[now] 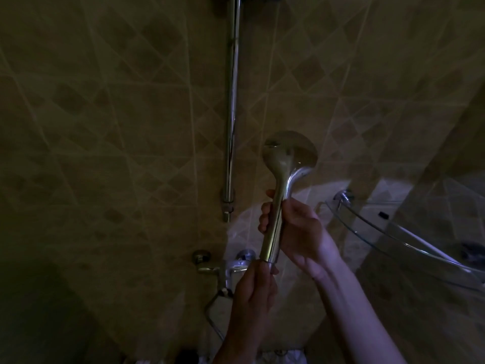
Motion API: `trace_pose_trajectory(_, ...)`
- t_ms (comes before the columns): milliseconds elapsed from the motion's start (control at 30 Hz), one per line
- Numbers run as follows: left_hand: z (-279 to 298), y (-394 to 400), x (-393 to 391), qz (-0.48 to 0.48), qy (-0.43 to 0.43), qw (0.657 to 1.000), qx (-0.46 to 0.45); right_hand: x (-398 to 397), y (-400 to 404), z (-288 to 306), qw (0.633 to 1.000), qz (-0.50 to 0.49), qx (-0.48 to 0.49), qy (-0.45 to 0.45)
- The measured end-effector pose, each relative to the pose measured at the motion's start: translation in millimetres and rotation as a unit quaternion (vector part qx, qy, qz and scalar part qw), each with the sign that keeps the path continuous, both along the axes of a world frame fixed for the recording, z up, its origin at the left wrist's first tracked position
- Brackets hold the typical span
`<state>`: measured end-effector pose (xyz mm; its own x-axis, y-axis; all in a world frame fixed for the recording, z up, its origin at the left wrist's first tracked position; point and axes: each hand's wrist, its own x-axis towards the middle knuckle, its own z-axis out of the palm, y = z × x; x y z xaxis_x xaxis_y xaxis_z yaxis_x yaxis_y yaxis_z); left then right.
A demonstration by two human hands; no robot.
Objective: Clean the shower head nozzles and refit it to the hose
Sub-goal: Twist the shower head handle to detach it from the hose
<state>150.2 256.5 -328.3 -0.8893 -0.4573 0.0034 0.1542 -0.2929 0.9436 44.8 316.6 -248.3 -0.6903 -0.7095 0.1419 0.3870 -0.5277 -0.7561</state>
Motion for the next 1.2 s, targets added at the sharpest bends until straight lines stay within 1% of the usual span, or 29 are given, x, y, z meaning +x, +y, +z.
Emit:
trace_pose_trajectory(33, -0.4, 0.1, -0.2, -0.008, 0.004, 1.000, 0.001, -3.4, 1.2, -2.8, 0.999, 0.034, -0.028, -0.016)
trace_pose_trajectory(67, -1.5, 0.3, -0.5, -0.012, 0.009, 1.000, 0.001, -6.4, 2.6, -6.8, 0.998, 0.048, -0.037, -0.018)
trace_pose_trajectory(133, -3.1, -1.4, -1.6, -0.013, 0.008, 1.000, 0.009, -7.9, 2.7, -11.3, 0.998, 0.049, -0.033, -0.006)
trace_pose_trajectory(167, -2.9, -2.6, -2.2, -0.010, 0.007, 1.000, 0.016, -6.8, 2.0, -10.9, 0.999, 0.035, -0.015, 0.002)
trace_pose_trajectory(233, -3.7, -5.3, -3.8, 0.001, 0.018, 1.000, 0.015, -4.2, -0.3, -4.1, 0.996, -0.032, 0.067, 0.048)
trace_pose_trajectory(300, -8.2, -7.7, -6.9, 0.023, 0.025, 0.999, -0.022, -1.4, -3.1, 4.4, 0.973, -0.113, 0.163, 0.117)
trace_pose_trajectory(400, -17.6, -8.5, -13.2, 0.040, 0.022, 0.996, -0.071, 7.4, -8.2, 12.0, 0.924, -0.200, 0.233, 0.228)
trace_pose_trajectory(467, -24.2, -6.9, -15.2, 0.041, 0.009, 0.995, -0.094, 13.7, -12.4, 9.9, 0.891, -0.257, 0.261, 0.266)
trace_pose_trajectory(533, -31.7, -6.5, -15.4, 0.043, -0.005, 0.994, -0.104, 17.2, -14.9, 4.1, 0.873, -0.297, 0.275, 0.273)
trace_pose_trajectory(600, -36.6, -7.0, -12.3, 0.038, -0.012, 0.993, -0.108, 17.6, -14.4, -2.8, 0.872, -0.306, 0.283, 0.257)
trace_pose_trajectory(667, -40.1, -8.5, -8.4, 0.032, -0.016, 0.995, -0.097, 17.2, -10.2, -9.1, 0.880, -0.295, 0.290, 0.232)
trace_pose_trajectory(767, -46.8, -10.9, -2.6, 0.024, -0.023, 0.995, -0.090, 20.3, -3.6, -15.8, 0.906, -0.245, 0.283, 0.195)
trace_pose_trajectory(867, -56.2, -12.9, 4.4, -0.009, -0.036, 0.997, -0.063, 22.7, 0.6, -27.2, 0.952, -0.186, 0.225, 0.095)
trace_pose_trajectory(933, -63.1, -13.8, 12.2, -0.037, -0.044, 0.998, -0.033, 22.5, 1.8, -41.3, 0.972, -0.148, 0.179, 0.036)
trace_pose_trajectory(1000, -75.2, -14.3, 19.5, -0.057, -0.061, 0.996, -0.041, 21.9, 4.9, -60.3, 0.988, -0.097, 0.116, -0.036)
trace_pose_trajectory(1067, -90.6, -14.6, 26.5, -0.068, -0.077, 0.994, -0.047, 23.0, 9.0, -80.2, 0.993, -0.044, 0.066, -0.085)
trace_pose_trajectory(1100, -94.8, -14.1, 32.0, -0.074, -0.087, 0.992, -0.049, 25.7, 10.8, -88.8, 0.993, -0.026, 0.057, -0.097)
trace_pose_trajectory(1200, -104.3, -12.0, 50.1, -0.082, -0.110, 0.989, -0.062, 35.2, 15.1, -110.1, 0.989, -0.023, 0.092, -0.115)
